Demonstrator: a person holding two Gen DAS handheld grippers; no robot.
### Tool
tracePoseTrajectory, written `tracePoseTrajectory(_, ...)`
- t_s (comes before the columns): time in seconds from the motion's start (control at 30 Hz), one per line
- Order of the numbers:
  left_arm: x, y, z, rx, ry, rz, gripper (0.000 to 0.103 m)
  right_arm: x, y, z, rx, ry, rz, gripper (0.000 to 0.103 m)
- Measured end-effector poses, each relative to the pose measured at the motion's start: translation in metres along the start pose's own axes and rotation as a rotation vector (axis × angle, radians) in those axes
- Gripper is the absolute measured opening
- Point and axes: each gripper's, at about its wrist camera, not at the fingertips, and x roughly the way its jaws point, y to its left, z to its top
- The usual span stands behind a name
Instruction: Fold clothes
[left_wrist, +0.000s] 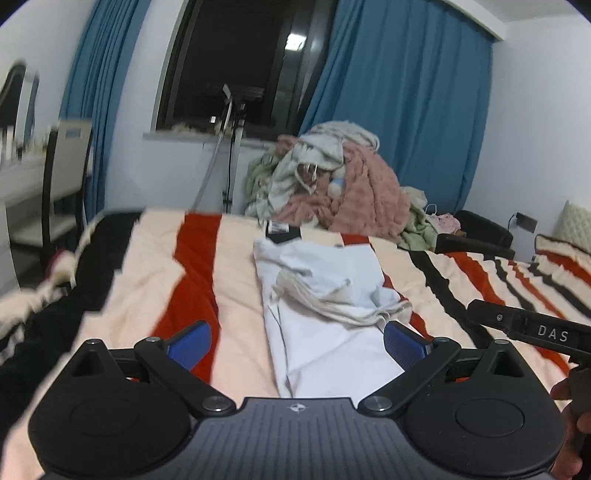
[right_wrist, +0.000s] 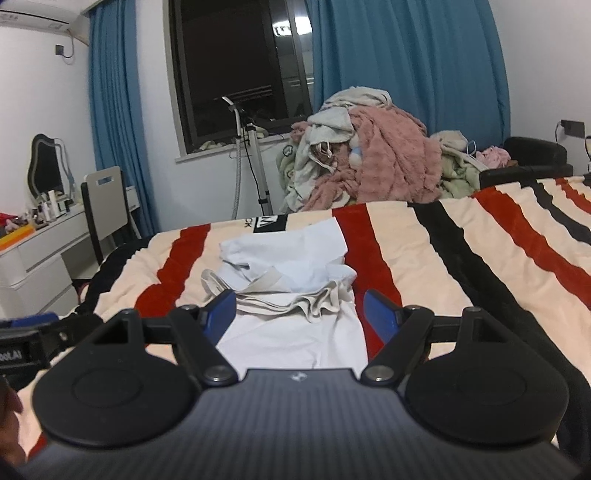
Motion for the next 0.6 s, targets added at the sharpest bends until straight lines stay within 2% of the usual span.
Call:
tracePoseTrajectory(0.17, 0.02, 0.01, -0.01, -0.128, 0.126, -0.083, 0.1, 0.003, -0.006, -0.001, 0.04, 0.031, -0.029, 0.078)
tracePoseTrajectory(0.27, 0.041, 0.019, -0.022, -0.247, 0.273, -0.21, 0.101, 0.01, -0.021, -0.004, 0.156, 0.102, -0.01, 0.078)
tracePoseTrajectory(0.3, 0.05, 0.022, -0.027, -0.296, 0.326, -0.265, 0.101, 0.013, -0.032, -0.006, 0.242, 0.143, 0.015, 0.078)
tracePoseTrajectory(0.37, 0.063, 0.028, -0.037, -0.378, 0.397, -0.313, 0.101, 0.021, -0.053, -0.015, 0.437, 0.224, 0.069, 0.078)
tracePoseTrajectory(0.5, 0.089, 0.038, -0.052, -0.493, 0.472, -0.336, 0.1, 0.039, -0.086, -0.048, 0.789, 0.387, 0.16, 0.079)
tracePoseTrajectory(0.6, 0.112, 0.05, -0.06, -0.585, 0.512, -0.343, 0.098, 0.054, -0.092, -0.082, 1.029, 0.493, 0.241, 0.078)
